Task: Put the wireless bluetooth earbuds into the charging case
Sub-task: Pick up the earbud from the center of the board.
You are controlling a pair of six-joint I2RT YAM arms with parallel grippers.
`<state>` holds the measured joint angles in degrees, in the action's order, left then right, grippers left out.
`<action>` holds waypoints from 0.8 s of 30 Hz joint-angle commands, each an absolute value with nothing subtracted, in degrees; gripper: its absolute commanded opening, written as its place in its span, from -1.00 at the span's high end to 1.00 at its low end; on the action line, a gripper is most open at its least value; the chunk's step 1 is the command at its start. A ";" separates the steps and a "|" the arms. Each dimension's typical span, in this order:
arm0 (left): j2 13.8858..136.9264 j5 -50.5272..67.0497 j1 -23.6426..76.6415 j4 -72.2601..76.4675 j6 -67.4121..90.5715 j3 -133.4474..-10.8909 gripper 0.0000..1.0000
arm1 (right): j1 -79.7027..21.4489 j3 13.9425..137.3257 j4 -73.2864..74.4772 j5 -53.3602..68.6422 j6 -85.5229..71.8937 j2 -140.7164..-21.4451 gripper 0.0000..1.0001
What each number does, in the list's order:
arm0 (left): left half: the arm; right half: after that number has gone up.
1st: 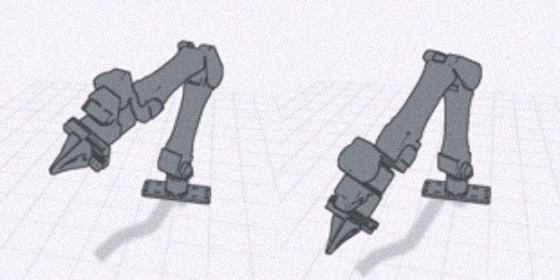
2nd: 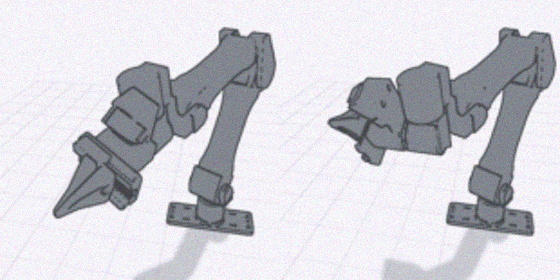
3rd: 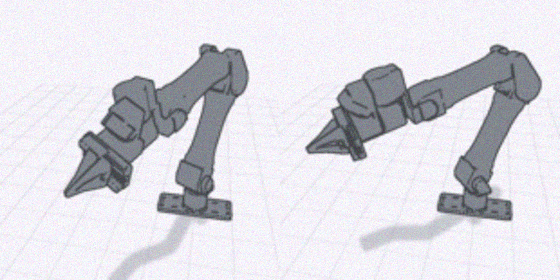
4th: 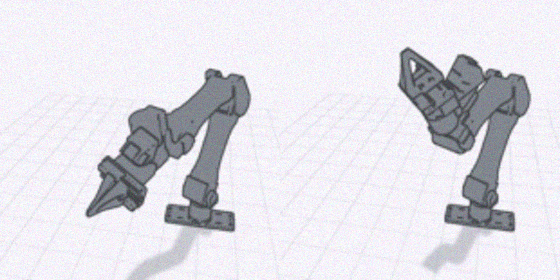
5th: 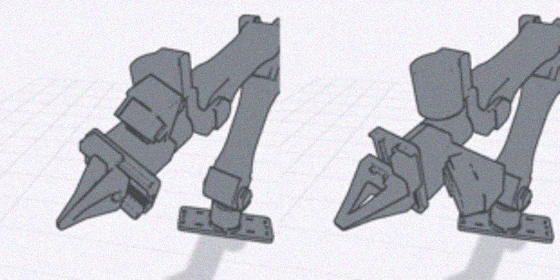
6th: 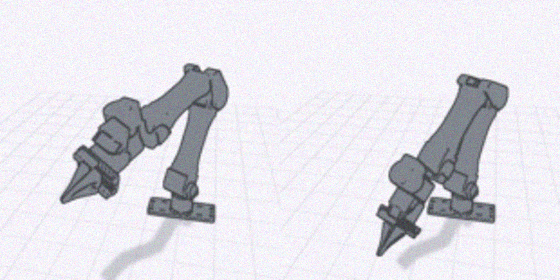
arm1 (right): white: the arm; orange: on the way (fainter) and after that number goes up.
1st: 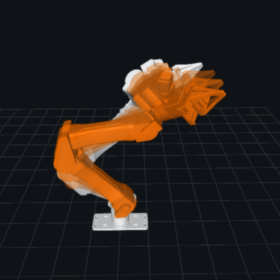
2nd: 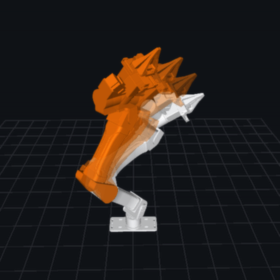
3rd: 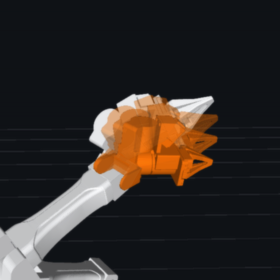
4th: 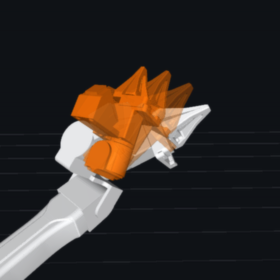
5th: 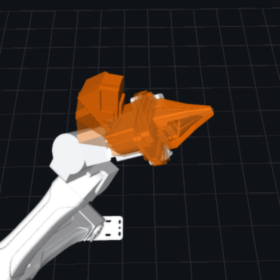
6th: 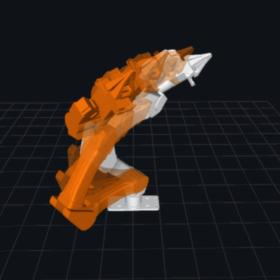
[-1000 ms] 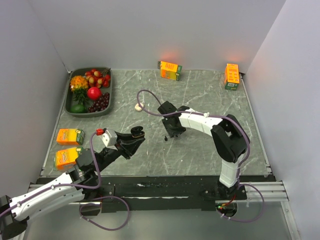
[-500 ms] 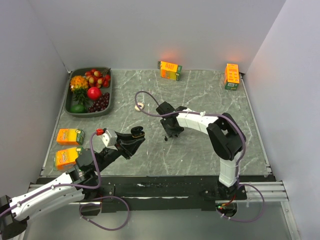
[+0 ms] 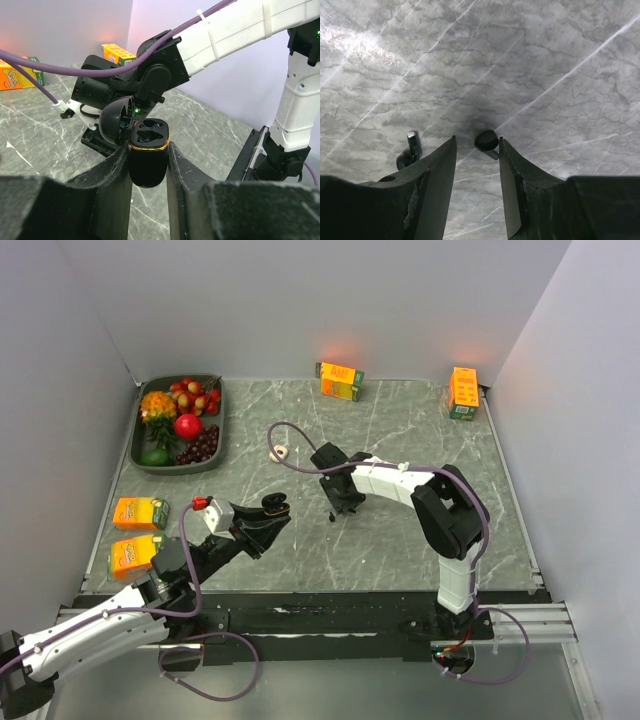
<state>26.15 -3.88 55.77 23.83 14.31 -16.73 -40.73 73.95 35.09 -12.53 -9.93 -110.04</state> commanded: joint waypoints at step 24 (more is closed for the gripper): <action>26.63 -3.25 56.07 24.52 15.29 -18.19 0.98 | -29.01 72.95 32.70 2.17 -23.19 -107.75 0.58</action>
